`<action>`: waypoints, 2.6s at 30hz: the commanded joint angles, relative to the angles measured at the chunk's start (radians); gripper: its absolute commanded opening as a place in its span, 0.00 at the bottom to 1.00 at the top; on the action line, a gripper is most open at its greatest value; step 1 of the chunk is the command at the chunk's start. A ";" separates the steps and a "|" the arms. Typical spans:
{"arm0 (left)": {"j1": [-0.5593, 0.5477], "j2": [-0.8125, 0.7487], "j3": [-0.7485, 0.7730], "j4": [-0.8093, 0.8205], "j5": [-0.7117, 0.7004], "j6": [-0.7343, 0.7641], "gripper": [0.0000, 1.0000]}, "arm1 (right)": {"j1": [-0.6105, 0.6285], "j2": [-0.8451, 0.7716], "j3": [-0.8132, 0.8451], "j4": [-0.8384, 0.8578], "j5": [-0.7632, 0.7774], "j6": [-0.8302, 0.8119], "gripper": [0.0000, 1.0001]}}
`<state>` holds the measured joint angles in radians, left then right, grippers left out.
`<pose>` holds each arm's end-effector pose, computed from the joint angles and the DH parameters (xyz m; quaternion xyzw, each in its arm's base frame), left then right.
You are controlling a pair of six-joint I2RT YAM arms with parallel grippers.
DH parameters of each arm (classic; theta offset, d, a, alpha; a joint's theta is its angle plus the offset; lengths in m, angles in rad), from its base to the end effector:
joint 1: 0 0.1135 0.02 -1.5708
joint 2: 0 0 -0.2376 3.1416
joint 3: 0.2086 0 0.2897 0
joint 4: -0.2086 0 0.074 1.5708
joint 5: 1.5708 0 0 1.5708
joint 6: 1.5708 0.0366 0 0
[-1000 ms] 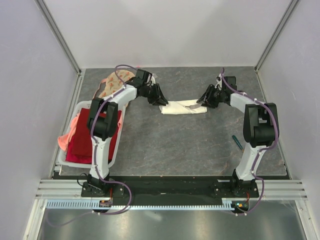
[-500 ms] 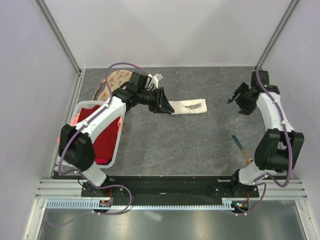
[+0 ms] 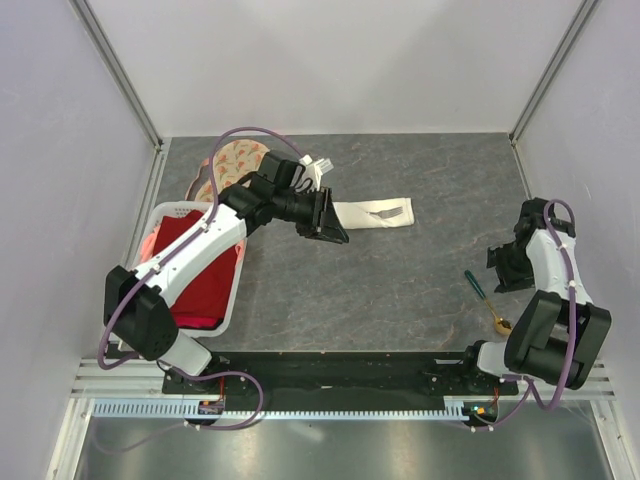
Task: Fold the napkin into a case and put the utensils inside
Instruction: Pick up the spoon from the corner of the board, then pass from the right arm to the left, then pass from the left arm to the right
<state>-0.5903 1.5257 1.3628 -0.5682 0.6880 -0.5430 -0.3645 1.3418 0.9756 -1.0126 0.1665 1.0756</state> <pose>0.2985 -0.2279 0.2958 0.1578 0.8562 -0.4658 0.1584 0.2531 -0.1031 0.1914 0.6601 0.7405 -0.0443 0.1184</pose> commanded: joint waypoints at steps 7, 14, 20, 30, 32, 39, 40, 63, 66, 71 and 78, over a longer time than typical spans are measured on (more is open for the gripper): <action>0.003 -0.062 -0.007 -0.015 0.038 0.094 0.34 | -0.002 0.088 -0.106 0.077 0.024 0.300 0.67; 0.010 -0.058 -0.008 -0.018 0.042 0.110 0.34 | -0.002 0.158 -0.153 0.166 0.022 0.326 0.60; 0.012 -0.038 0.001 -0.021 0.064 0.101 0.34 | -0.002 0.195 -0.192 0.210 -0.007 0.320 0.51; 0.012 0.019 0.015 -0.018 0.157 0.032 0.38 | 0.223 0.042 -0.183 0.284 -0.034 0.073 0.00; 0.011 0.045 0.022 -0.018 0.188 0.008 0.39 | 0.309 -0.036 -0.173 0.339 -0.071 0.012 0.00; -0.008 0.091 0.018 -0.001 0.168 -0.067 0.47 | 0.566 -0.184 -0.135 0.603 -0.346 -0.183 0.00; -0.011 0.093 0.013 0.010 0.160 -0.090 0.48 | 0.602 -0.188 -0.102 0.612 -0.364 -0.190 0.00; -0.092 0.094 -0.017 0.080 0.018 -0.242 0.10 | 0.895 -0.247 0.043 0.707 -0.400 -0.018 0.14; -0.092 0.071 -0.027 0.050 0.030 -0.203 0.02 | 0.848 -0.212 0.134 0.613 -0.452 -0.267 0.49; -0.091 0.024 -0.062 0.022 0.125 -0.144 0.02 | 0.738 -0.174 0.311 0.375 -0.485 -0.682 0.73; -0.091 -0.036 -0.139 0.022 0.292 -0.049 0.02 | 0.598 -0.101 0.342 0.299 -0.808 -0.994 0.70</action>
<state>-0.6807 1.5604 1.2465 -0.5491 0.8307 -0.6930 0.2836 1.1851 1.3079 -0.6159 -0.4110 0.3248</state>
